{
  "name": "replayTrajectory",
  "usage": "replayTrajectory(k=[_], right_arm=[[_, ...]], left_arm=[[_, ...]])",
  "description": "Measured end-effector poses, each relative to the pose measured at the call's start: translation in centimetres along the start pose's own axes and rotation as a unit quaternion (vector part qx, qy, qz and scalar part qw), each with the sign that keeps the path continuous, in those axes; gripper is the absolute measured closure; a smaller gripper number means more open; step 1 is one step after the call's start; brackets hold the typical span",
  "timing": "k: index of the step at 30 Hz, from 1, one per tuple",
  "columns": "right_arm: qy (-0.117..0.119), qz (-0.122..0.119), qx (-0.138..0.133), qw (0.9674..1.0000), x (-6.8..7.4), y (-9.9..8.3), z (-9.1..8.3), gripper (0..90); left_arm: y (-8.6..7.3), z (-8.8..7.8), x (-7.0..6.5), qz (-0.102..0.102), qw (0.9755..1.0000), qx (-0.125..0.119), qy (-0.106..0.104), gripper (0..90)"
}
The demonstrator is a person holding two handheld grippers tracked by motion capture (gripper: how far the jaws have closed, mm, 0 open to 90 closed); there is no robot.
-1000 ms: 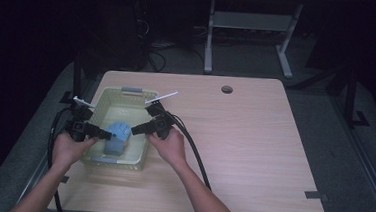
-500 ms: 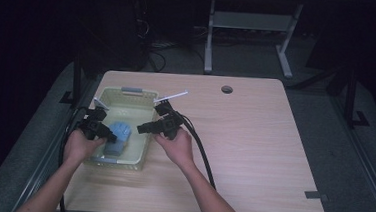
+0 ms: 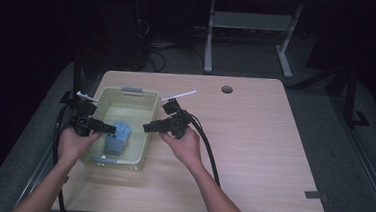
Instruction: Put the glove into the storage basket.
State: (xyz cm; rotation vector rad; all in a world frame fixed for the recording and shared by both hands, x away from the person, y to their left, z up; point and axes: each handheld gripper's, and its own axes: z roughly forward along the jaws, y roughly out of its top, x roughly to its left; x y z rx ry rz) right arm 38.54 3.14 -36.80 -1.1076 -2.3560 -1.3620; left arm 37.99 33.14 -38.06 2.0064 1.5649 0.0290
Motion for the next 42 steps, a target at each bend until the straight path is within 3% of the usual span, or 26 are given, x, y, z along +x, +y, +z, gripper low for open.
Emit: replayTrajectory(k=[7, 15, 27, 32, 42], right_arm=[[-0.004, 0.005, -0.01, 0.9999, -0.9, -0.4, -1.5, 55.9], [-0.011, 0.013, -0.017, 0.9997, -1.8, -0.9, -3.0, 53.1], [-0.021, 0.015, -0.032, 0.9992, -2.9, -1.4, -5.4, 50.4], [-0.026, 0.017, -0.033, 0.999, -3.4, -1.6, -6.2, 46.9], [-0.032, 0.017, -0.038, 0.9986, -4.1, -2.2, -8.0, 42.9]], left_arm=[[0.3, -0.5, -1.4, 0.005, 0.9986, -0.033, -0.042, 54.8], [0.7, -0.3, -3.4, 0.021, 0.9969, -0.044, -0.062, 51.5], [1.3, 0.1, -5.0, 0.033, 0.9953, -0.049, -0.077, 47.1], [1.4, 0.0, -5.6, 0.037, 0.9936, -0.065, -0.084, 45.0], [1.9, 0.7, -6.9, 0.047, 0.9913, -0.069, -0.102, 42.1]])
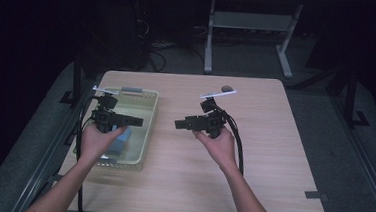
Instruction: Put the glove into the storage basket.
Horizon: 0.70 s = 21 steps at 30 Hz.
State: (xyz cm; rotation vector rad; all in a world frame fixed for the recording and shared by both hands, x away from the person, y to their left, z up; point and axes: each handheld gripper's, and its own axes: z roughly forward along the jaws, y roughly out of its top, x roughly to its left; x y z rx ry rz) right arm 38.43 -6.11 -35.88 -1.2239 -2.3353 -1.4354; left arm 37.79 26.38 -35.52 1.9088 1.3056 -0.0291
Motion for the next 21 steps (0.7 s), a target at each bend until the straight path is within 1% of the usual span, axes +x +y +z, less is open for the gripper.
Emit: replayTrajectory(k=[3, 4, 6, 10, 14, 15, 18, 19, 21], right_arm=[[0.001, -0.004, -0.001, 1.0, -0.4, -0.2, -0.5, 41.5], [0.002, 0.002, -0.001, 1.0, -0.4, -0.2, -0.7, 41.1], [0.002, -0.003, 0.001, 1.0, -0.8, -0.3, -1.0, 40.5], [0.002, 0.004, 0.0, 1.0, -1.5, -0.6, -1.8, 39.1], [-0.001, 0.003, 0.003, 1.0, -2.2, -0.9, -2.4, 38.6], [-0.001, 0.006, 0.003, 1.0, -2.3, -1.0, -2.6, 38.5], [-0.002, 0.006, 0.001, 1.0, -2.7, -1.3, -3.1, 37.7], [0.001, 0.01, -0.002, 0.9999, -2.8, -1.4, -3.4, 37.4], [0.004, 0.01, -0.004, 0.9999, -2.9, -1.6, -3.7, 36.8]], left_arm=[[0.2, 0.1, -0.4, 0.001, 1.0, -0.007, -0.005, 41.2], [0.2, 0.1, -0.6, 0.002, 0.9999, -0.009, -0.006, 40.7], [0.4, 0.2, -0.9, 0.004, 0.9999, -0.012, -0.008, 40.0], [0.5, 0.5, -1.5, 0.006, 0.9998, -0.017, -0.011, 38.7], [0.6, 0.9, -2.2, 0.007, 0.9996, -0.02, -0.017, 37.4], [0.7, 0.9, -2.3, 0.01, 0.9996, -0.018, -0.016, 37.3], [0.7, 1.2, -2.9, 0.015, 0.9995, -0.02, -0.02, 37.2], [0.7, 1.2, -3.1, 0.018, 0.9995, -0.018, -0.021, 37.1], [0.7, 1.3, -3.4, 0.021, 0.9993, -0.021, -0.023, 37.0]])
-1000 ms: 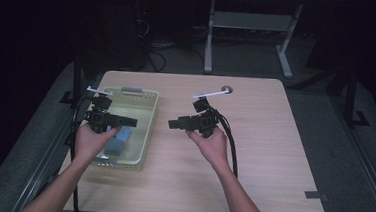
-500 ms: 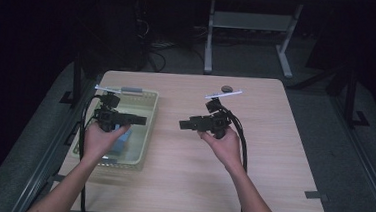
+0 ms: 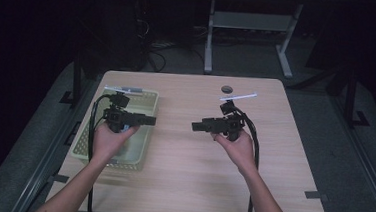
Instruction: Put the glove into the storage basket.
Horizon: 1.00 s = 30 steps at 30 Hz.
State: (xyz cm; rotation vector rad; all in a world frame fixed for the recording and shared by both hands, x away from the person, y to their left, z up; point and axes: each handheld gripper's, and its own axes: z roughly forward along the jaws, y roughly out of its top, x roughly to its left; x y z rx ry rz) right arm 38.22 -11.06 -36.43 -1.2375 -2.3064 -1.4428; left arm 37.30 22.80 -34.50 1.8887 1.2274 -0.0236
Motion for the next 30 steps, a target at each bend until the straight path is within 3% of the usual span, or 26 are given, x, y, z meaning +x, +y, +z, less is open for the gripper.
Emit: replayTrajectory(k=[10, 17, 30], right_arm=[[-0.007, 0.0, -0.004, 1.0, -0.2, -0.7, -1.9, 33.7], [-0.013, 0.003, 0.0, 0.9999, -0.5, -1.5, -3.0, 33.4], [-0.024, 0.016, -0.011, 0.9995, -1.8, -2.4, -4.9, 33.0]], left_arm=[[-0.1, 0.7, -1.9, 0.023, 0.9997, -0.001, -0.011, 36.1], [-0.2, 1.3, -3.3, 0.034, 0.9989, -0.006, -0.031, 34.7], [-0.5, 3.0, -5.2, 0.053, 0.9973, 0.002, -0.051, 34.5]])
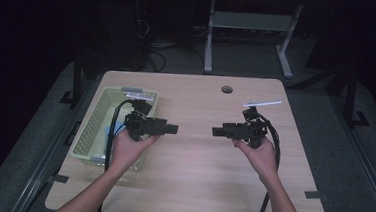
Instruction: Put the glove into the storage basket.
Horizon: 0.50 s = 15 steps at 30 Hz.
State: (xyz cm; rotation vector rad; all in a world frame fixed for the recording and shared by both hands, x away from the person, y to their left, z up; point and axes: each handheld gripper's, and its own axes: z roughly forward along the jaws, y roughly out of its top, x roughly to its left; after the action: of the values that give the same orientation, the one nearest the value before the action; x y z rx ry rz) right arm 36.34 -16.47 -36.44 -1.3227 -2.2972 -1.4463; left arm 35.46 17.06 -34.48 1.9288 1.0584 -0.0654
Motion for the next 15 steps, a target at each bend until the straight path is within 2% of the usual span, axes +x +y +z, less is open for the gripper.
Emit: replayTrajectory(k=[15], right_arm=[[-0.02, 0.012, -0.004, 0.9997, -1.5, -1.3, -1.8, 32.3]], left_arm=[[-0.5, 1.7, -1.5, 0.007, 0.9998, 0.007, -0.018, 34.3]])
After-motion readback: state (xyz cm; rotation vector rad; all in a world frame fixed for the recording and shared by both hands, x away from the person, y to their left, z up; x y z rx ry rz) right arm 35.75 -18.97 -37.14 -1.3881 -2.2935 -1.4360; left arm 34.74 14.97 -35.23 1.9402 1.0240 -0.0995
